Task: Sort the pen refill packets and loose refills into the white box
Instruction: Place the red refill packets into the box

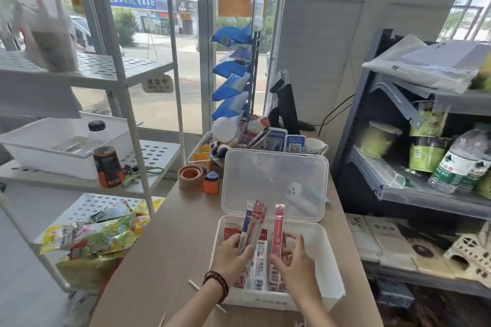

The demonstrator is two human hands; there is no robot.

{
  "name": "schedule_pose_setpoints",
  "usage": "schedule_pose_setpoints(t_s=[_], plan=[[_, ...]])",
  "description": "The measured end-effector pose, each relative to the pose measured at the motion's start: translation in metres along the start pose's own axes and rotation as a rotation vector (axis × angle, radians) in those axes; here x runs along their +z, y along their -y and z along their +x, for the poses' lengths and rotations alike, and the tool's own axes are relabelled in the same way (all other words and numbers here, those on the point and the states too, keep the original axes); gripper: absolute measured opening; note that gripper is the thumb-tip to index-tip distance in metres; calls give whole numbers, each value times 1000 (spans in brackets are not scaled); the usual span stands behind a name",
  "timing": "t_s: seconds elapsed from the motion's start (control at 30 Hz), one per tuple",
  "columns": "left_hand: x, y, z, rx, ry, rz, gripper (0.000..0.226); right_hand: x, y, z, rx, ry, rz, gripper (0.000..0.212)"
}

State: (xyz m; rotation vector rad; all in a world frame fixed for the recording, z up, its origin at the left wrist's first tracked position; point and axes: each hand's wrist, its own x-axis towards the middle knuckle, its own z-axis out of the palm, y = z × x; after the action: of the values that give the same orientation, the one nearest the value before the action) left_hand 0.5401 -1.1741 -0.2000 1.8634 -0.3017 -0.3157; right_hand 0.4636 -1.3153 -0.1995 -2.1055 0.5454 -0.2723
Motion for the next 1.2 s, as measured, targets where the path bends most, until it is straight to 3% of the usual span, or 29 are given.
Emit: schedule_pose_setpoints(t_s=[0.1,0.3,0.43,0.57,0.7,0.83,1.07,1.2], plan=[[2,0,1,93,-150,40,9,4,2,2,-84,-19,-94,55],[5,7,4,145,-156,63,14,11,-5,11,-94,-100,-164,25],[6,13,5,136,-194,51,11,17,-12,16,-1,-98,-159,7],[6,12,9,137,-168,29,40,19,-19,27,79,-95,-194,4],[4,5,9,57,-66,28,26,22,-21,26,64,-130,-200,15],[3,3,3,83,-41,-12,26,18,-17,17,-30,-188,-114,10],[4,19,10,65,89,65,68,12,-8,8,-121,-49,53,19],[5,19,11,70,116,88,67,11,-8,14,-77,11,108,28]])
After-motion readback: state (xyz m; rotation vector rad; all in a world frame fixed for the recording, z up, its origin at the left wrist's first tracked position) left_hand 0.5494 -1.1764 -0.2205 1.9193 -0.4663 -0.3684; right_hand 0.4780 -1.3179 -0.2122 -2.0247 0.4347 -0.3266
